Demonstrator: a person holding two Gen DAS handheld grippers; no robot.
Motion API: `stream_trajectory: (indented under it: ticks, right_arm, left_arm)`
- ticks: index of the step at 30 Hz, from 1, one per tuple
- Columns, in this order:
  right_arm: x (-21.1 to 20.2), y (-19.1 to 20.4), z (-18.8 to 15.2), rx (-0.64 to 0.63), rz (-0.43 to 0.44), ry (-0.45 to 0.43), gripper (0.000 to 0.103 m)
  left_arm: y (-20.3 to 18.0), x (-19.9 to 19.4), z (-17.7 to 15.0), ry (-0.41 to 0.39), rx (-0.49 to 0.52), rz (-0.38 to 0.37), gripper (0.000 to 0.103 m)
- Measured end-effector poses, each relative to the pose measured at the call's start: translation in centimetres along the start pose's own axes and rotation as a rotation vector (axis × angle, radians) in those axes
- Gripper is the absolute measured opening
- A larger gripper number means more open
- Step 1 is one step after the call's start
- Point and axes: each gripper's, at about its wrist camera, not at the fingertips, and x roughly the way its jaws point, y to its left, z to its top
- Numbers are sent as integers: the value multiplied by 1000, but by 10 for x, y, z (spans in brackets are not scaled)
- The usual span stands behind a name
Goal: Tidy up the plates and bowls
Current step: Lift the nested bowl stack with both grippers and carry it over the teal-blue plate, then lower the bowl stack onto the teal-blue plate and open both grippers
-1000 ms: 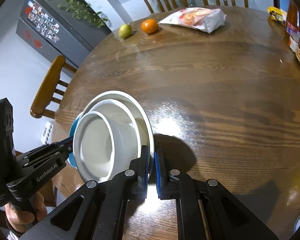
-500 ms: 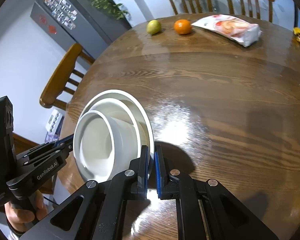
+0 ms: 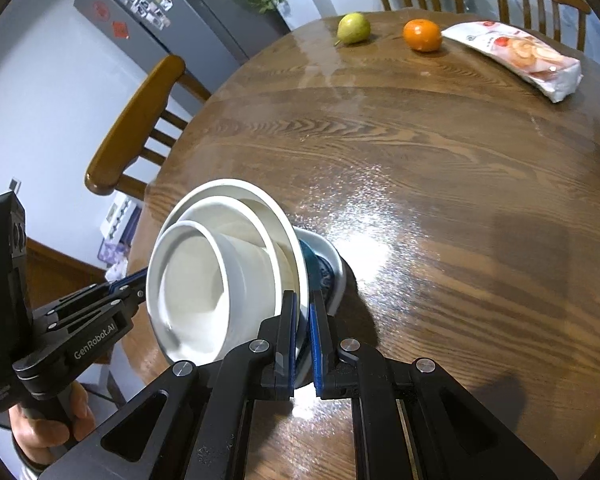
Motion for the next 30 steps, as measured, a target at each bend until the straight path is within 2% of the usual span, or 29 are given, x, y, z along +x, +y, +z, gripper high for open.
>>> stream_trajectory:
  ticks: [13,30]
  right_arm:
    - [24,-4,10,27,1,60,10]
    - [29,-10,18,56,17,81,10]
  left_arm:
    - [11,21,9,59,-13,-2,2]
    - [8,24,17,52,-3,9,2]
